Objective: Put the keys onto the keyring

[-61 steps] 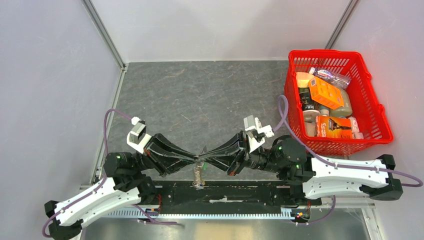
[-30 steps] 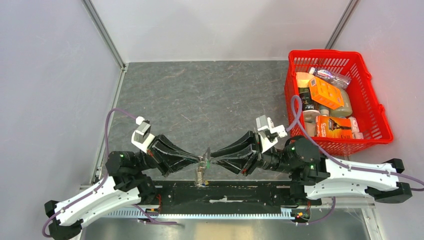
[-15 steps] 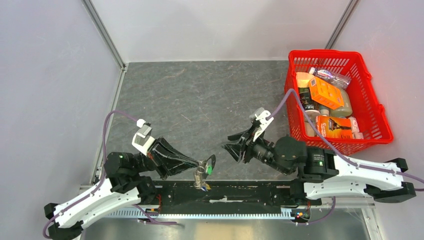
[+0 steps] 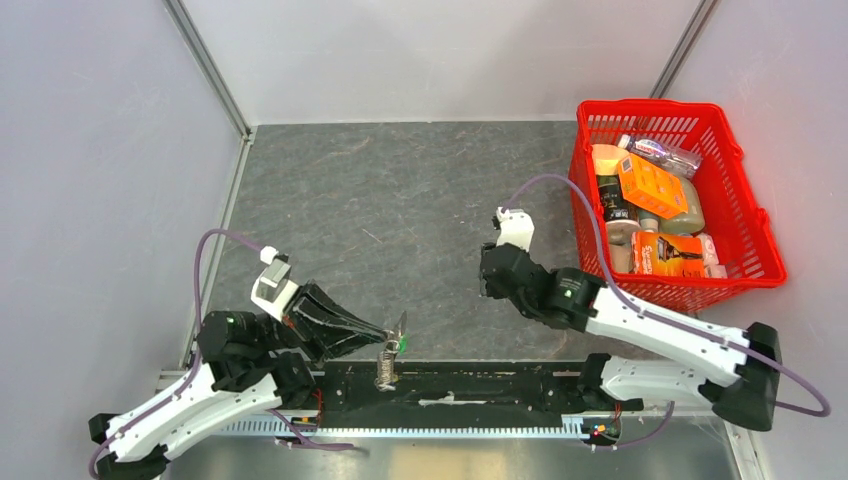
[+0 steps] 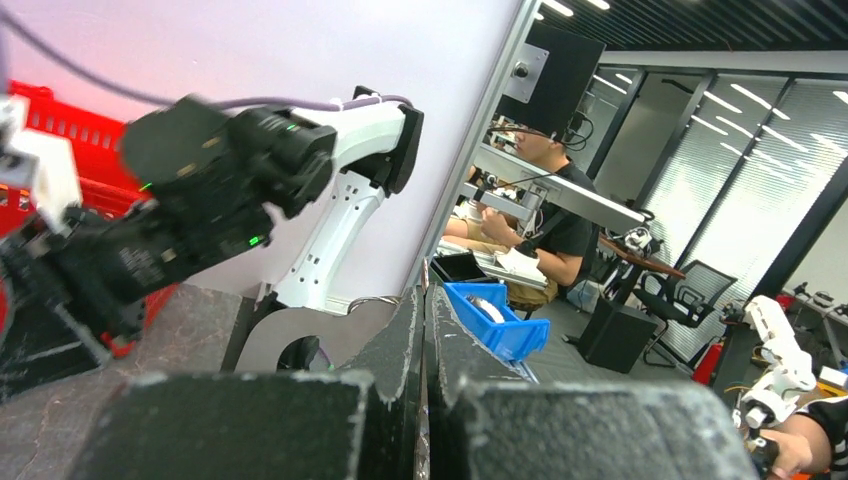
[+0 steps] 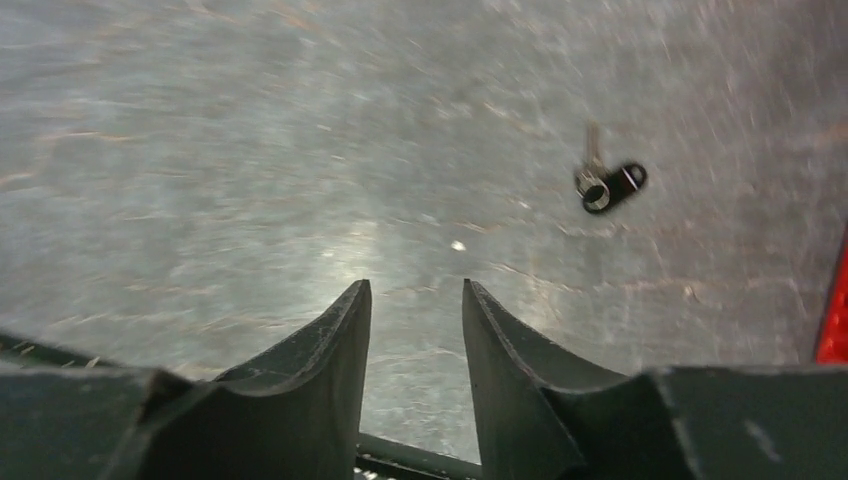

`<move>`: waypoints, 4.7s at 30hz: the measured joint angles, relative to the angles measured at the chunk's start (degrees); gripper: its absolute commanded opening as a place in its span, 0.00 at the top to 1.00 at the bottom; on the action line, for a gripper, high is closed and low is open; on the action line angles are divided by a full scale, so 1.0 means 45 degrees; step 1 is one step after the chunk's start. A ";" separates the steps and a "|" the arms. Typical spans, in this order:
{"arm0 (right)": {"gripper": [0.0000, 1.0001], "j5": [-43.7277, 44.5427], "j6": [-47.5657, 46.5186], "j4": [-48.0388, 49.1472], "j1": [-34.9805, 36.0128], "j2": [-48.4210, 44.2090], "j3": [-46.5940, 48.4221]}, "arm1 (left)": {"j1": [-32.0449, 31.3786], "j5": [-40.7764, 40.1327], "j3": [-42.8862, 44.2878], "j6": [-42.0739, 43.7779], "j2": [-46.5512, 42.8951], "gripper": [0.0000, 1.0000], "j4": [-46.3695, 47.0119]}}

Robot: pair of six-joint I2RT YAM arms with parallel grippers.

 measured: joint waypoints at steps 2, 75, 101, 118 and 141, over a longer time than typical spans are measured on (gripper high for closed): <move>0.58 -0.0476 0.0476 0.0058 -0.1005 0.0408 -0.0656 | 0.0005 0.0024 0.0000 0.0039 -0.0112 0.98 -0.0039; 0.99 -0.0801 0.2613 0.5571 -0.5843 0.4969 -0.4085 | 0.0000 0.0097 0.0000 0.1146 -0.0607 0.98 -0.1695; 1.00 -0.3633 0.0063 0.3381 -0.5838 -0.0034 -0.3507 | 0.0000 0.0092 0.0000 0.1141 -0.0534 0.98 -0.1836; 1.00 -1.2847 -0.4522 -0.0389 -0.5838 -0.2511 0.1608 | 0.0000 0.0374 0.0617 0.1141 0.0471 0.98 -0.2244; 1.00 -1.9997 -0.5926 -0.2458 -0.5751 0.0437 0.5761 | 0.0005 -0.1035 0.1297 0.3138 0.1054 0.98 -0.4551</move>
